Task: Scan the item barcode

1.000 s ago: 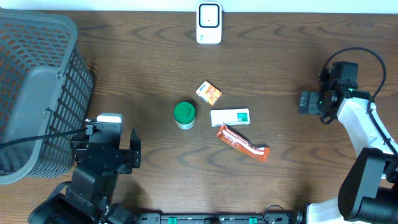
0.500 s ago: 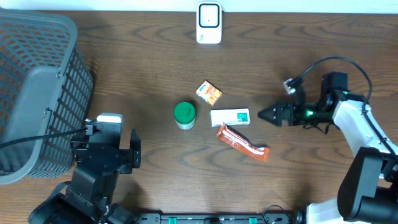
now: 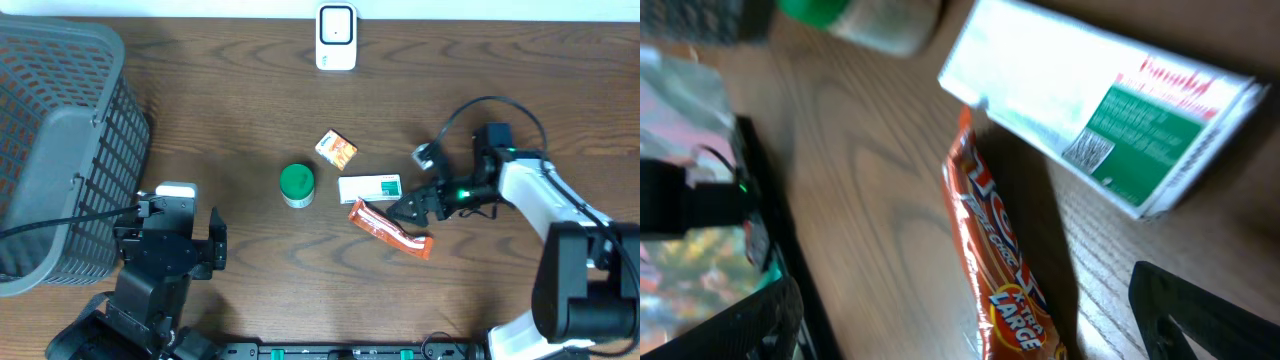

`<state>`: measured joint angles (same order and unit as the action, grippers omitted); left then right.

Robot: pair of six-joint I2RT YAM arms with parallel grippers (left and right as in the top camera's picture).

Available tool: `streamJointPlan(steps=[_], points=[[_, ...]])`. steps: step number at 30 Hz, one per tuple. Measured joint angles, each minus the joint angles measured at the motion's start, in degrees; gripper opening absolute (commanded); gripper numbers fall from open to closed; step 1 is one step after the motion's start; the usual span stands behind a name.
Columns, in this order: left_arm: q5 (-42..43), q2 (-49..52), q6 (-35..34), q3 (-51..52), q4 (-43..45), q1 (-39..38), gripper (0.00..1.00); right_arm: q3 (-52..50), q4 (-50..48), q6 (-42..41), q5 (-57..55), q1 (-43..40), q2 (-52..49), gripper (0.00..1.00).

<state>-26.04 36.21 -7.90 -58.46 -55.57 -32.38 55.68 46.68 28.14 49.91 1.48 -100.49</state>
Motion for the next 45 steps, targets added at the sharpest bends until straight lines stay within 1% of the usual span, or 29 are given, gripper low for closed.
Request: streamJointPlan(steps=[5,11,18,19,20,21,22,25,29,32,34,39,40,45], points=[[0.00,0.00,0.00,0.00,0.00,0.00,0.88,-0.09,-0.04,0.42,-3.67,1.05,-5.03,0.98],[0.00,0.00,0.00,0.00,0.00,0.02,0.88,0.50,1.90,1.31,-1.01,1.03,-7.63,0.96],[0.00,0.00,0.00,0.00,0.00,0.00,0.88,0.79,7.54,4.92,1.31,1.07,-10.27,0.89],[0.00,0.00,0.00,0.00,0.02,0.00,0.88,0.79,7.82,5.53,1.29,1.07,-10.38,0.86],[0.00,0.00,0.00,0.00,0.02,0.00,0.88,0.79,8.07,6.14,0.98,1.07,-10.47,0.81],[0.00,0.00,0.00,0.00,0.00,0.00,0.88,0.79,8.17,6.73,0.61,1.07,-10.49,0.72],[0.00,0.00,0.00,0.00,0.02,0.02,0.88,0.76,8.11,7.30,-0.22,1.07,-10.49,0.68],[0.00,0.00,0.00,0.00,0.02,0.00,0.88,0.57,7.69,8.02,-2.40,1.07,-10.64,0.62],[0.00,0.00,0.00,0.00,0.00,0.00,0.88,0.22,7.34,8.52,-3.43,1.07,-10.64,0.61],[0.00,0.00,0.00,0.00,0.00,0.00,0.88,-0.11,7.04,8.48,-3.04,1.07,-10.64,0.66],[0.00,0.00,0.00,0.00,0.00,0.00,0.88,-0.46,6.62,8.31,-2.45,1.07,-10.47,0.67],[0.00,0.00,0.00,0.00,0.00,0.00,0.88,-1.33,5.70,8.15,-1.01,1.29,-10.34,0.66],[0.00,0.00,0.00,0.00,0.00,0.00,0.88,-1.49,5.51,8.13,-0.81,1.64,-10.34,0.64],[0.00,0.00,0.00,0.00,0.02,0.00,0.88,-2.54,3.28,7.63,-1.16,3.28,-10.36,0.45]])
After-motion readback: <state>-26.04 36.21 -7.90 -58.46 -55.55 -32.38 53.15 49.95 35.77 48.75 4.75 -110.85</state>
